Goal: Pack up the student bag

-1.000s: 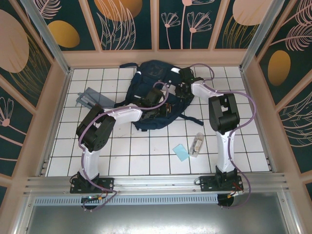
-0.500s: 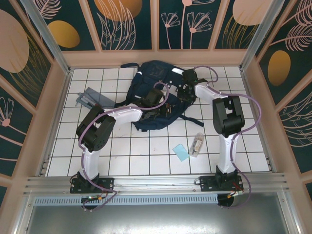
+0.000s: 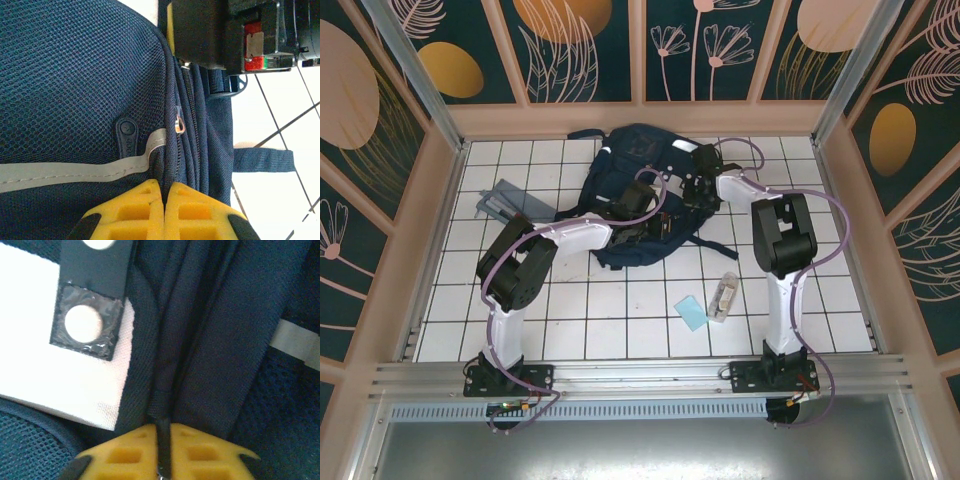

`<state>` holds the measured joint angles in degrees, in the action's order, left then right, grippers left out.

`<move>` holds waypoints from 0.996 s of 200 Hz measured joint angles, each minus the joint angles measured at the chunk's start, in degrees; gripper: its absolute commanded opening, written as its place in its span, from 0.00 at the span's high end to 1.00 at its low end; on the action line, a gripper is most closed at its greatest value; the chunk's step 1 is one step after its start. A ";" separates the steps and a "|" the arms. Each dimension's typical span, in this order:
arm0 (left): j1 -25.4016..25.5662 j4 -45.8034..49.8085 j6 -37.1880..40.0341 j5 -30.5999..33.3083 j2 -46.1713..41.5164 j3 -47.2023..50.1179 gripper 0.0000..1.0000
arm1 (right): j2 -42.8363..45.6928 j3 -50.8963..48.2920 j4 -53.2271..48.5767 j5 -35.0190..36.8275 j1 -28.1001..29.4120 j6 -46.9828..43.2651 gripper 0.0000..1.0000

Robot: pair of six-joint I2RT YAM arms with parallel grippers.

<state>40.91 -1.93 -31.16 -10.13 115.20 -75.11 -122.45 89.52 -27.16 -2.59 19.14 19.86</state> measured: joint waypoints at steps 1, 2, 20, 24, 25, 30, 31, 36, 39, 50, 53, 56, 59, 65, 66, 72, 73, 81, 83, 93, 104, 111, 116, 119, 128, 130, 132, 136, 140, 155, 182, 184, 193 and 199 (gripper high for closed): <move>0.00 0.00 0.00 0.02 0.00 0.00 1.00 | 0.02 -0.04 0.04 0.02 0.00 0.13 1.00; 0.00 0.00 0.00 0.02 0.00 0.00 1.00 | 0.07 -0.09 0.13 -0.02 0.00 0.26 1.00; 0.00 0.26 0.00 0.04 0.00 -0.39 1.00 | 1.38 -2.51 3.08 -0.92 -0.17 0.26 1.00; 0.00 0.46 0.00 0.07 0.00 -0.55 1.00 | 1.84 -3.45 4.11 -1.20 -0.31 0.17 1.00; 0.00 0.50 0.00 0.07 0.00 -0.57 1.00 | 1.92 -3.58 4.26 -1.29 -0.31 0.15 1.00; 0.00 0.76 0.02 0.07 0.00 -0.76 1.00 | 2.56 -4.81 5.73 -1.77 -0.42 0.00 1.00; 0.00 0.81 0.02 0.07 0.00 -0.81 1.00 | 2.64 -4.98 5.88 -1.84 -0.44 0.00 1.00; 0.00 1.16 0.02 0.09 0.02 -1.05 1.00 | 3.45 -6.47 7.63 -2.36 -0.63 -0.09 1.00; 0.00 1.38 0.02 0.11 0.04 -1.22 1.00 | 3.98 -7.23 8.41 -2.75 -0.72 -0.15 1.00; 0.00 2.47 0.15 0.17 0.17 -2.01 1.00 | 6.03 -10.54 11.96 -3.91 -1.03 -0.74 1.00; 0.00 2.67 0.28 0.22 0.20 -2.19 1.00 | 6.73 -11.50 12.72 -4.35 -1.09 -1.01 1.00; 0.02 2.99 0.28 0.24 0.28 -2.45 1.00 | 7.50 -12.52 13.60 -4.83 -1.16 -1.20 1.00; 0.02 3.26 0.50 0.28 0.31 -2.69 1.00 | 8.26 -13.57 14.38 -5.42 -1.20 -1.42 1.00; 0.02 3.69 0.70 0.33 0.48 -3.21 1.00 | 10.19 -15.91 16.02 -6.73 -1.20 -1.86 1.00; 0.02 3.69 0.74 0.35 0.50 -3.28 1.00 | 10.43 -16.15 16.17 -6.93 -1.20 -1.92 1.00; 0.02 3.93 0.94 0.48 0.70 -3.78 1.00 | 12.02 -17.94 17.11 -8.24 -1.18 -2.21 1.00; 0.02 3.93 0.94 0.50 0.72 -3.85 1.00 | 12.41 -18.36 17.31 -8.61 -1.16 -2.29 1.00; 0.02 4.17 1.14 0.81 0.96 -4.48 1.00 | 14.34 -20.28 18.49 -10.58 -1.14 -2.95 1.00; 0.02 4.22 1.18 0.92 1.01 -4.61 1.00 | 14.73 -20.70 18.88 -11.04 -1.11 -3.17 1.00; 0.02 4.61 1.44 1.29 1.14 -5.20 1.00 | 16.41 -23.12 21.53 -12.92 -1.09 -3.78 1.00; 0.02 5.03 1.60 1.60 1.20 -5.70 1.00 | 18.14 -26.84 25.64 -14.64 -1.09 -4.63 1.00; 0.02 5.33 1.75 1.73 1.25 -5.95 1.00 | 19.06 -29.31 27.67 -15.69 -1.07 -4.85 1.00; 0.02 5.55 1.86 1.79 1.36 -6.10 1.00 | 19.69 -31.15 29.16 -16.50 -1.07 -4.94 1.00; 0.02 5.64 1.97 1.79 1.38 -6.14 1.00 | 20.02 -32.22 30.08 -16.96 -1.07 -4.98 1.00; 0.02 5.92 1.99 1.77 1.57 -6.23 1.00 | 20.79 -34.73 32.76 -18.10 -1.05 -4.94 1.00; 0.02 6.01 2.01 1.77 1.64 -6.23 1.00 | 20.90 -35.21 33.42 -18.34 -1.05 -4.94 1.00; 0.02 6.05 2.01 1.77 1.68 -6.23 1.00 | 21.07 -35.65 33.94 -18.56 -1.05 -4.94 1.00; 0.02 6.12 2.01 1.77 1.81 -6.23 1.00 | 21.27 -36.24 34.82 -18.93 -1.03 -4.94 1.00; 0.02 6.12 2.01 1.75 1.90 -6.23 1.00 | 21.55 -36.85 35.65 -19.39 -0.98 -4.92 1.00; 0.02 6.08 1.99 1.70 2.25 -6.38 1.00 | 22.73 -38.40 37.88 -20.33 -0.48 -4.72 1.00; -0.13 6.29 1.88 1.60 2.93 -7.28 1.00 | 24.70 -40.09 40.50 -20.20 1.60 -3.43 1.00; -0.15 6.32 1.86 1.60 2.95 -7.30 1.00 | 24.81 -40.24 40.79 -20.15 1.66 -3.21 1.00; -0.31 6.45 1.66 1.51 3.06 -7.43 1.00 | 25.53 -41.24 42.18 -20.00 2.16 -2.27 1.00; -0.37 6.51 1.51 1.40 3.17 -7.61 1.00 | 26.10 -42.07 43.19 -19.78 2.45 -1.44 1.00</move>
<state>40.53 4.58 -29.65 -8.73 118.37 -82.72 -96.36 47.44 16.03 -22.37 21.58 18.41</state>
